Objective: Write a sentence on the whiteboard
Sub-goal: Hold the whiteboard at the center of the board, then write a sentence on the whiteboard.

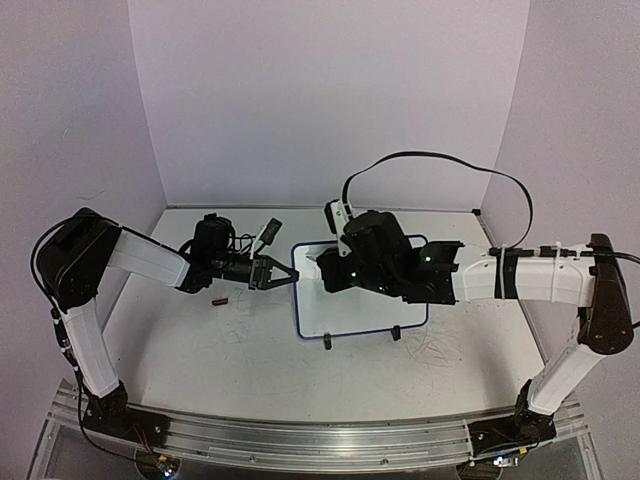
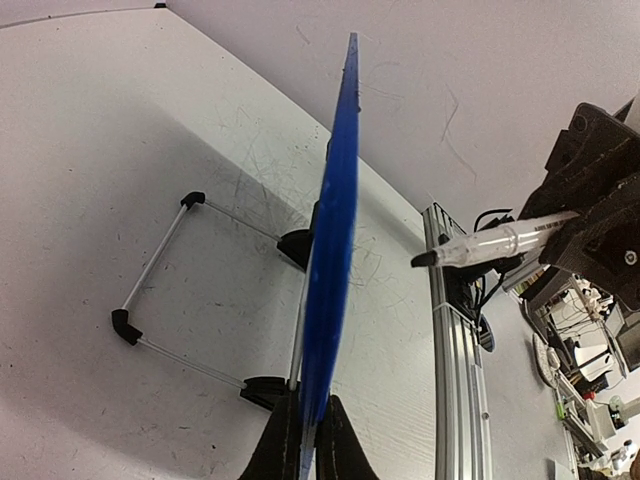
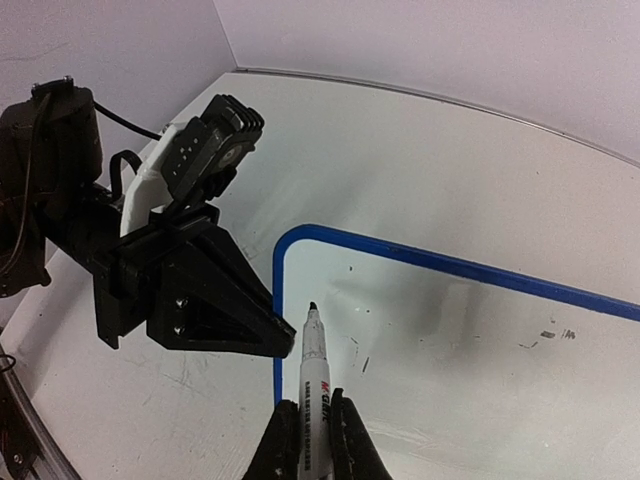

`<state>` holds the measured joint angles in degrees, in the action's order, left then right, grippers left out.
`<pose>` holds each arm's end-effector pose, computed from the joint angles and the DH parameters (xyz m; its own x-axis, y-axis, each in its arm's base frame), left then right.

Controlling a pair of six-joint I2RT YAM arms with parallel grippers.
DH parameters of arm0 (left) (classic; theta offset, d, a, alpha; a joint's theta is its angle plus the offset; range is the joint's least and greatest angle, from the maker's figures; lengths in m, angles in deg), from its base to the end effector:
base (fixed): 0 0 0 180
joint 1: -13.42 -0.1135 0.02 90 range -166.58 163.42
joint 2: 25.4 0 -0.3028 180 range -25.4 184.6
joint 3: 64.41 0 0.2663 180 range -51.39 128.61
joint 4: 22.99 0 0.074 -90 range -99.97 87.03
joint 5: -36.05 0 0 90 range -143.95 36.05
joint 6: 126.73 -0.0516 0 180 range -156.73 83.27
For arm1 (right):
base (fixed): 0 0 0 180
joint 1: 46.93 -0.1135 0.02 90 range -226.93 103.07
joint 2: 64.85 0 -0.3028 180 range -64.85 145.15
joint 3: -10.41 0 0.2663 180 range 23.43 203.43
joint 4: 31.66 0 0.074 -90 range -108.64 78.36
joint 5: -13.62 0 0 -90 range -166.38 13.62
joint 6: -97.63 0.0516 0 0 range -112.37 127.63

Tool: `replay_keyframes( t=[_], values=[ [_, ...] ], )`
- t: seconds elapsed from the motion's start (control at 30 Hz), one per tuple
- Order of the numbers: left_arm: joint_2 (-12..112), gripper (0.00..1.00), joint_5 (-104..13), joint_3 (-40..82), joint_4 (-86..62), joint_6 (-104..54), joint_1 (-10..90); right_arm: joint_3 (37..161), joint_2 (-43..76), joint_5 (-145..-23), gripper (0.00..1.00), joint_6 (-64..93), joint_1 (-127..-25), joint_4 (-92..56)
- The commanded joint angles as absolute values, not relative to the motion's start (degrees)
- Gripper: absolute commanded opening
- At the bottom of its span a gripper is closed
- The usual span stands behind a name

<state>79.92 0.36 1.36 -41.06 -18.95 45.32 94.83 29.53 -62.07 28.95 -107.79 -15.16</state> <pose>0.3193 -0.2481 0.1979 -0.5861 0.1550 -0.7953 0.8096 0.1504 -0.5674 0.2139 0.3575 0.3141 -0.4707 -0.1207 -0.8740 -0.6092 0.7611 0.2229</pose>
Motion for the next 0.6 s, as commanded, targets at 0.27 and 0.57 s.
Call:
replay_keyframes(
  t=[0.27,0.57],
  values=[
    [79.98,0.00,0.93,0.75,-41.53,-18.10,45.41,97.65,31.48,-59.88,0.00,29.58,-108.12,-16.45],
    [79.98,0.00,0.96,0.81,-41.57,-17.92,45.41,97.38,31.34,-58.38,0.00,29.84,-108.15,-16.20]
  ],
)
